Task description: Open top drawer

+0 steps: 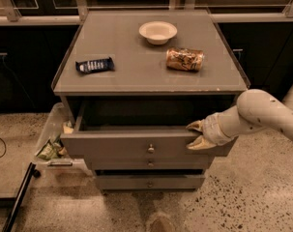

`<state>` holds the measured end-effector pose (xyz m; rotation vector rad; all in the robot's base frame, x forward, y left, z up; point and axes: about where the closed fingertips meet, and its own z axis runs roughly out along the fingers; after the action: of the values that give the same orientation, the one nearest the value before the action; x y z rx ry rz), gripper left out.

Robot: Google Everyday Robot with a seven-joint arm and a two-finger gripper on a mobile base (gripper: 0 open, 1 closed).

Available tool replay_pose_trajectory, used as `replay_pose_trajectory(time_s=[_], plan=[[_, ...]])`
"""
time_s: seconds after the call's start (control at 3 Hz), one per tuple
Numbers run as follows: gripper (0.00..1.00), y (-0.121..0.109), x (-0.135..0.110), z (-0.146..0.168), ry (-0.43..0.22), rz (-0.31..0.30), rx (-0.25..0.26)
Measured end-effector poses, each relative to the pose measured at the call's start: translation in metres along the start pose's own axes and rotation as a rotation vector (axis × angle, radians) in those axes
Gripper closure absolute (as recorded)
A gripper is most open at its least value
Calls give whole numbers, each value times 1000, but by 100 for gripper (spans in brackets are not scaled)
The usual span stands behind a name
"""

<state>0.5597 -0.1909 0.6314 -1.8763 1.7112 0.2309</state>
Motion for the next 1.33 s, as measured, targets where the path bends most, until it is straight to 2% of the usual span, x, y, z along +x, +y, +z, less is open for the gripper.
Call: replay_pose_trajectory(time_s=[0.67, 1.0, 1.33], plan=[[57, -1, -1, -1, 0, -1, -1], [34, 1, -10, 0, -14, -31, -24], [38, 22, -5, -8, -37, -13, -37]])
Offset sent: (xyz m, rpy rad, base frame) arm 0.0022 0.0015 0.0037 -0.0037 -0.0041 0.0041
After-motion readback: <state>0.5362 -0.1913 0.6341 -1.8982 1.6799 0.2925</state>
